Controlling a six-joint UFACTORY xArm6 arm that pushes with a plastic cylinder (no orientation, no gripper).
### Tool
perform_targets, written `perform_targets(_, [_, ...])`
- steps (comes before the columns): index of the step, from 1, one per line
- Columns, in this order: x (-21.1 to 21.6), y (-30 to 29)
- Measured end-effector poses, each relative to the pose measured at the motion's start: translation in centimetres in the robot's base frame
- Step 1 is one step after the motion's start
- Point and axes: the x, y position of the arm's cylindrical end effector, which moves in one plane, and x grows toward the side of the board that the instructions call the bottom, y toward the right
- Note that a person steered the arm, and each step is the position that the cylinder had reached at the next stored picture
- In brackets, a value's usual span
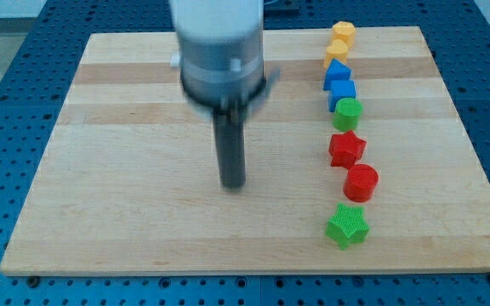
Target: Nudge red circle a bit left
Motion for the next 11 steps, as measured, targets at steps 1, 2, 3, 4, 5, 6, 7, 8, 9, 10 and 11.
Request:
perform_targets(1, [6.1,2.5])
perform_targets(2, [6.0,7.5])
perform_targets(3, [6.0,13.4])
perform_targets(4, [6.0,19.8])
perform_targets(5, [4.1,25.9])
perform_targets(6, [0.0,28.4])
perform_targets(7, [-0.3,23.9])
perform_targets(8, [-1.1,22.2])
perform_targets(9, [-3.2,23.2])
perform_targets(10, [-3.6,21.0])
perform_targets(11, [-2.1,19.7])
